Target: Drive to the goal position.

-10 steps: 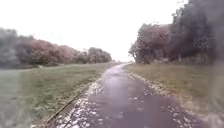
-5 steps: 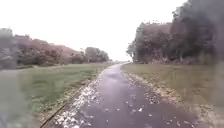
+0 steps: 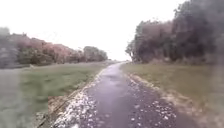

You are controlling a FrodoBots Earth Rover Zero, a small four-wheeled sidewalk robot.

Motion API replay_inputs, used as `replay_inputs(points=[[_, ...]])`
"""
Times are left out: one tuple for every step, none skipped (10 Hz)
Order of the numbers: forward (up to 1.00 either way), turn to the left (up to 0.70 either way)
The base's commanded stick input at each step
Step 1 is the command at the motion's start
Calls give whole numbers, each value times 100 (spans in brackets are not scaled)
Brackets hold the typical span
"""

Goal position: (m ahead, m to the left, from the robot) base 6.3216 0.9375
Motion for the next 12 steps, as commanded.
replay_inputs(points=[[100, 6], [100, 10], [100, 33], [100, 16], [100, 0], [100, 0], [100, 0], [100, 0], [100, 0], [100, 0], [100, 0], [100, 0]])
